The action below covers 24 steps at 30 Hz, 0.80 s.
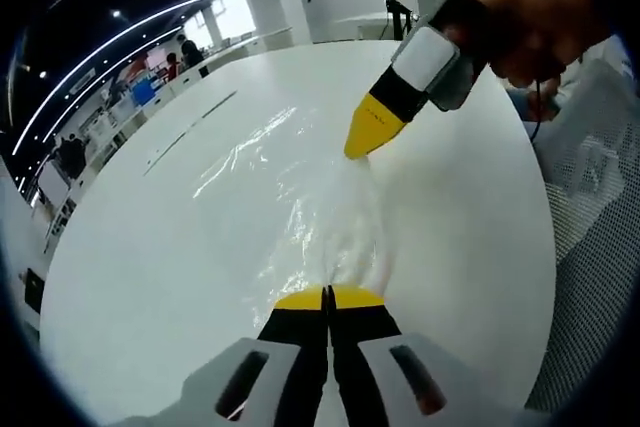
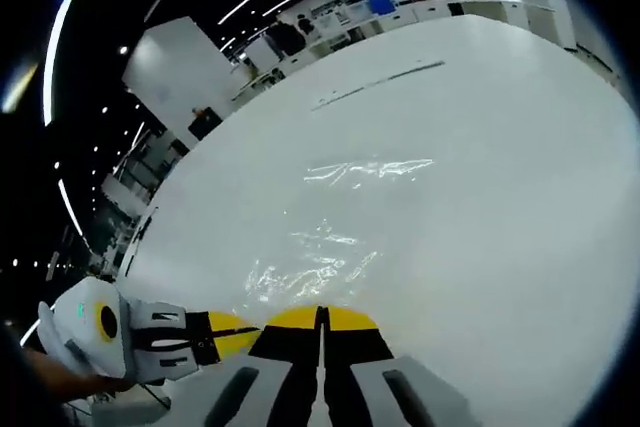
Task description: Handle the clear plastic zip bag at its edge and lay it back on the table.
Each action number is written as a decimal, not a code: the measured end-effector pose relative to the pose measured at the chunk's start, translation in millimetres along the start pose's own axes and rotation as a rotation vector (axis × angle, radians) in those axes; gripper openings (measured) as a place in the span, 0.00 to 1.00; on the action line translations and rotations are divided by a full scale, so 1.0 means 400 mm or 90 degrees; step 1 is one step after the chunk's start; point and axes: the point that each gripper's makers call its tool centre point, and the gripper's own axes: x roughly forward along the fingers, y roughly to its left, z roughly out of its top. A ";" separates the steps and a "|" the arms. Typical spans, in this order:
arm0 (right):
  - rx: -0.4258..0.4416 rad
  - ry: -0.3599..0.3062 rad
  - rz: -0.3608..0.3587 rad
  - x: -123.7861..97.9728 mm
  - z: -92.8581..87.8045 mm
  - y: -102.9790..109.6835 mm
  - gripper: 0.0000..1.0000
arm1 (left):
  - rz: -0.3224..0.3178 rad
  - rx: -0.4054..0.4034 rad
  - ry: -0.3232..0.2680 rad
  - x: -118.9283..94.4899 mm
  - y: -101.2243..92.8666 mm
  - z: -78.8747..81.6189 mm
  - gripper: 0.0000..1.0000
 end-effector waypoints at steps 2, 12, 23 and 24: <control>-0.021 0.005 0.001 -0.005 0.001 -0.004 0.00 | 0.003 0.002 0.004 0.001 0.000 0.000 0.00; -0.059 0.003 0.021 -0.039 -0.013 0.013 0.00 | 0.008 -0.001 0.014 0.003 -0.001 0.004 0.00; -0.124 0.028 0.025 -0.039 -0.030 0.010 0.00 | -0.048 0.010 -0.016 -0.018 -0.016 0.015 0.11; -0.131 0.029 0.025 -0.040 -0.031 0.010 0.00 | -0.050 0.021 -0.027 -0.033 -0.016 0.022 0.12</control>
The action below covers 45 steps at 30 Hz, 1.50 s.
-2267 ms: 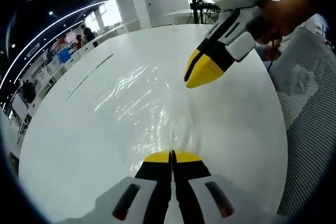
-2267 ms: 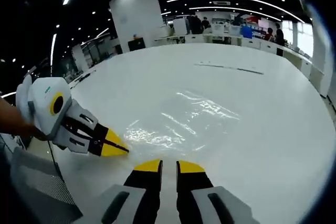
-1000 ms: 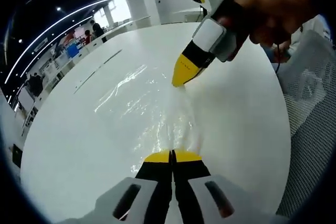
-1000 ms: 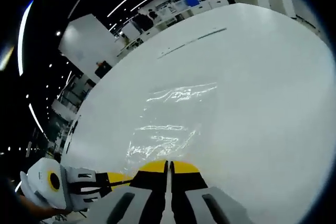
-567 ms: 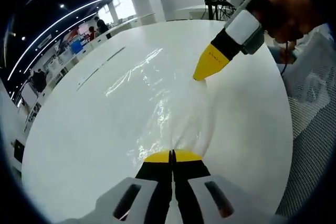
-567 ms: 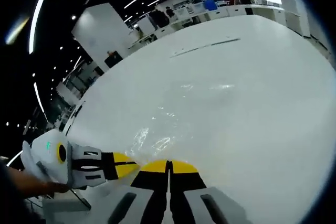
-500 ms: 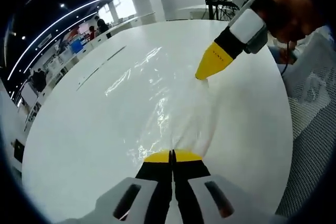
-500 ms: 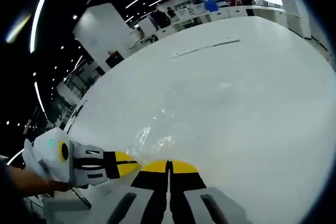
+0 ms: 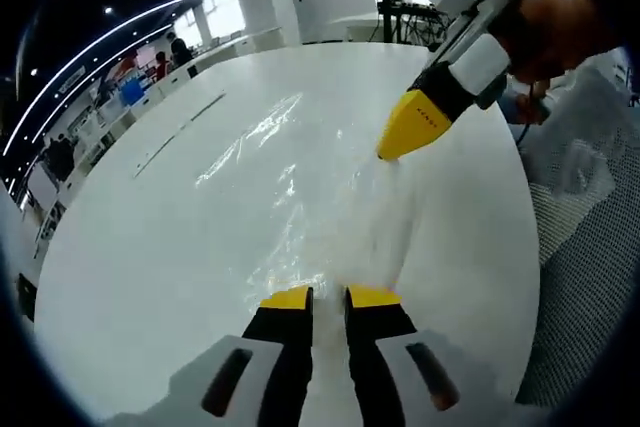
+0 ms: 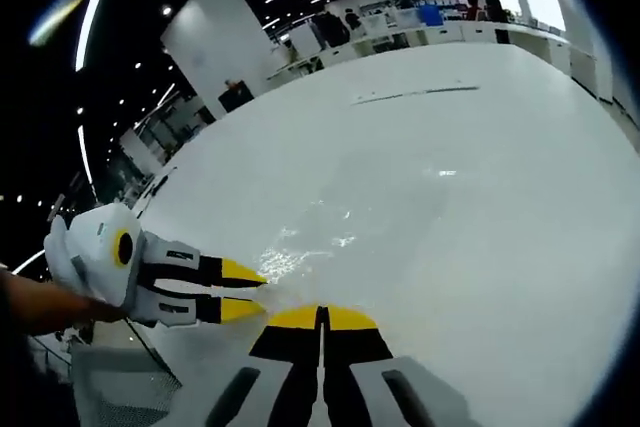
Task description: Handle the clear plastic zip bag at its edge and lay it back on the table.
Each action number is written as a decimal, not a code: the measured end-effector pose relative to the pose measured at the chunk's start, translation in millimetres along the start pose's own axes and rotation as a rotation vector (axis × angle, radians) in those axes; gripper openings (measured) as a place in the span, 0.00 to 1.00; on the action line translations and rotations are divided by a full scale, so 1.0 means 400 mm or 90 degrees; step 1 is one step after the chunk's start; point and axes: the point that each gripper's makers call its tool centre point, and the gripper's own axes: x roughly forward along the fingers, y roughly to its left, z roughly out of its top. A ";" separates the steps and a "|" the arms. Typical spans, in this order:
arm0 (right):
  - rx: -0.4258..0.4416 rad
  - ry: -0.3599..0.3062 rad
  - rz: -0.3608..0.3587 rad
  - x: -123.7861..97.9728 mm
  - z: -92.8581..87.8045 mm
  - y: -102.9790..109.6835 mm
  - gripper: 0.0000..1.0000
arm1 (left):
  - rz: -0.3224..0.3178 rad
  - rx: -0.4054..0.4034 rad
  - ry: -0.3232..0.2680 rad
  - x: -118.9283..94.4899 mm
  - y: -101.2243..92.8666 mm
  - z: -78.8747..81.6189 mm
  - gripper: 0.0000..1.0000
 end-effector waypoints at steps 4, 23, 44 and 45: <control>-0.025 0.011 0.006 0.005 -0.006 0.008 0.00 | -0.034 0.023 -0.056 -0.040 -0.014 0.041 0.18; -0.138 0.048 0.002 0.014 -0.015 -0.010 0.00 | -0.045 -0.007 -0.144 -0.107 0.067 0.097 0.25; -0.138 0.057 -0.006 -0.002 -0.037 -0.031 0.00 | -0.044 -0.153 -0.083 -0.122 0.070 -0.052 0.20; -0.139 0.057 -0.005 -0.003 -0.038 -0.030 0.00 | -0.042 -0.152 -0.085 -0.117 0.073 -0.052 0.20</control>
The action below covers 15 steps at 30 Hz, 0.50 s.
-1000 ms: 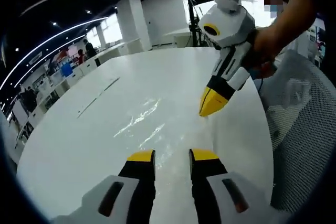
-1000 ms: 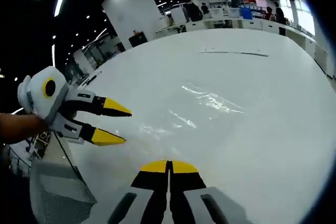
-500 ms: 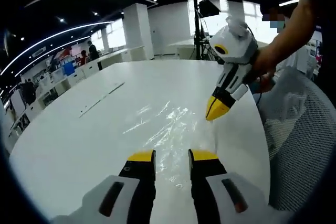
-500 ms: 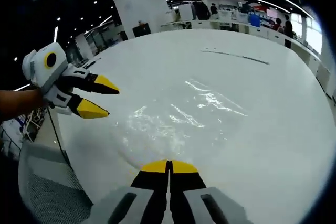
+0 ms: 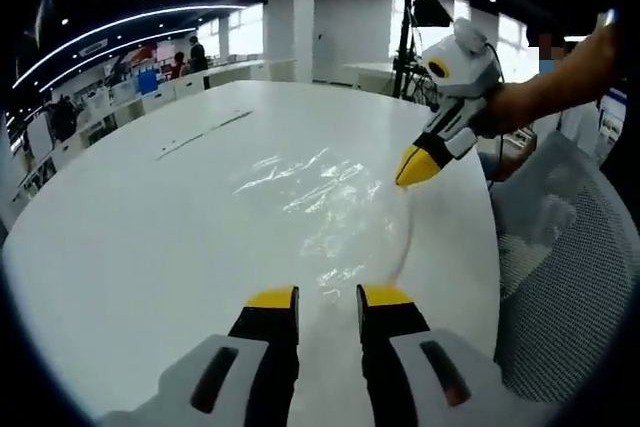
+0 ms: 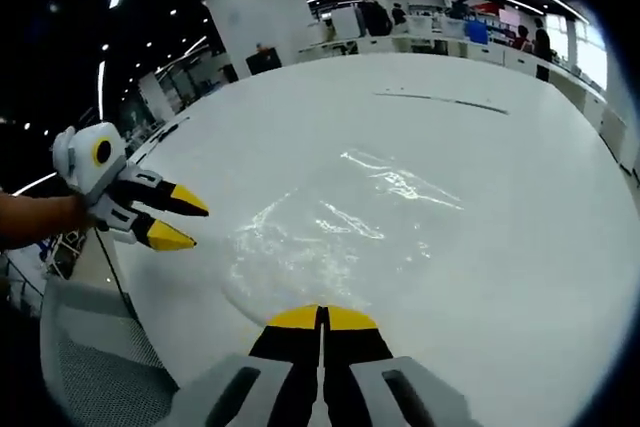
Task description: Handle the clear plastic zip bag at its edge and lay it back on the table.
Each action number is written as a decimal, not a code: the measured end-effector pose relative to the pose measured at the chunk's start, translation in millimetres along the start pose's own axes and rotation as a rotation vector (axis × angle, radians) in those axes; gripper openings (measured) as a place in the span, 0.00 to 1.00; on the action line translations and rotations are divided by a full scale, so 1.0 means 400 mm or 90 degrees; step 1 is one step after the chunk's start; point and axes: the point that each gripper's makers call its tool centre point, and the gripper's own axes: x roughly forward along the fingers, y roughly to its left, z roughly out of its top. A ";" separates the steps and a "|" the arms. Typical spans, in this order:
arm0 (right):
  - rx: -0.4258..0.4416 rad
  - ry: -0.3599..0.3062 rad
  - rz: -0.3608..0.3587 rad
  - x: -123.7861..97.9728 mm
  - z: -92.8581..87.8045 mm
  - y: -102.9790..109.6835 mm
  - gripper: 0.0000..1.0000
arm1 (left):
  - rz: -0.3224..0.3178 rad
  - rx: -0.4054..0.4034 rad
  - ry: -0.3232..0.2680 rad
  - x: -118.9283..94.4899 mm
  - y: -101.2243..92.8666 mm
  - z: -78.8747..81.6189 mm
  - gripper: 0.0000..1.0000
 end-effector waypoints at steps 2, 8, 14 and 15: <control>-0.001 -0.001 0.000 0.000 0.001 0.000 0.00 | 0.002 -0.013 0.009 0.003 0.003 -0.005 0.20; -0.011 -0.001 -0.001 -0.001 -0.003 -0.003 0.00 | -0.017 -0.123 0.026 0.029 0.002 -0.019 0.18; -0.008 -0.003 0.003 0.000 -0.008 -0.002 0.00 | -0.038 -0.239 0.045 0.057 -0.013 -0.024 0.18; -0.006 -0.003 0.004 -0.001 -0.008 -0.001 0.00 | -0.047 -0.255 0.041 0.062 -0.017 -0.020 0.17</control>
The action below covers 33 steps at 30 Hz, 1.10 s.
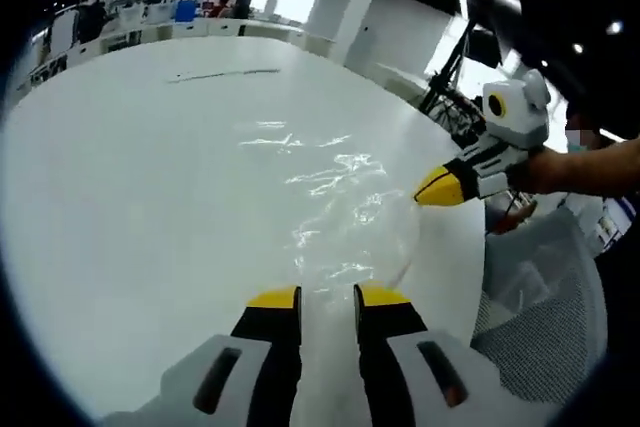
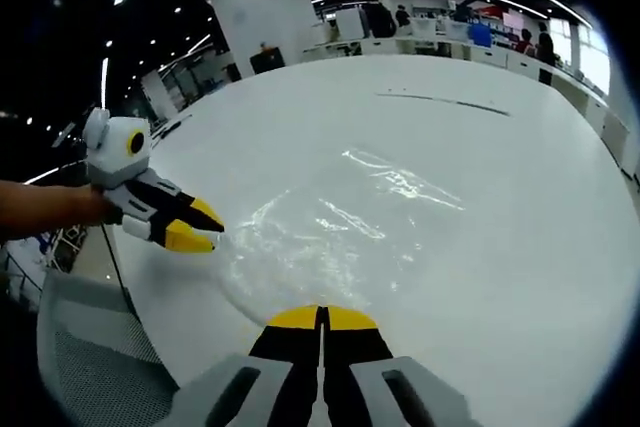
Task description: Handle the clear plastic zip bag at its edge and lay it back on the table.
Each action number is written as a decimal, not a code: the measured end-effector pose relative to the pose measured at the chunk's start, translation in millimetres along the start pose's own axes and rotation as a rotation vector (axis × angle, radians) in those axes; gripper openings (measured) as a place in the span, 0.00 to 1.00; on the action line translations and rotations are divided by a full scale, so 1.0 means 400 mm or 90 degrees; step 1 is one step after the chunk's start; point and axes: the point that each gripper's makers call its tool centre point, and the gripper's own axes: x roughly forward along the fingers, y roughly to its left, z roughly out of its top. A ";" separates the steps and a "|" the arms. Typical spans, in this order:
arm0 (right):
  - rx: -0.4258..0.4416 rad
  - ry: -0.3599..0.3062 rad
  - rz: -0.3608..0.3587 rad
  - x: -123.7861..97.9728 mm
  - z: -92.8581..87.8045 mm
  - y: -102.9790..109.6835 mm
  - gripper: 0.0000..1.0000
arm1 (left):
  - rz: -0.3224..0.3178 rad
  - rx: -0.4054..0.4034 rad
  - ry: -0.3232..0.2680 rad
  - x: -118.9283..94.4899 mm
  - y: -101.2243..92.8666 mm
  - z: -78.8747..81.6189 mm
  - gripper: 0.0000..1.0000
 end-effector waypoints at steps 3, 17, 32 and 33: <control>-0.001 -0.002 0.001 -0.001 0.000 0.003 0.00 | 0.004 -0.012 0.000 0.008 0.008 -0.001 0.08; -0.004 -0.019 -0.018 0.002 0.010 -0.002 0.00 | 0.094 -0.041 -0.066 -0.028 0.024 0.031 0.00; -0.040 0.008 -0.026 0.000 -0.006 0.001 0.00 | 0.177 -0.118 -0.158 -0.068 0.126 0.072 0.00; -0.012 0.007 -0.007 0.001 -0.012 0.008 0.00 | 0.148 -0.153 -0.184 -0.072 0.119 0.084 0.00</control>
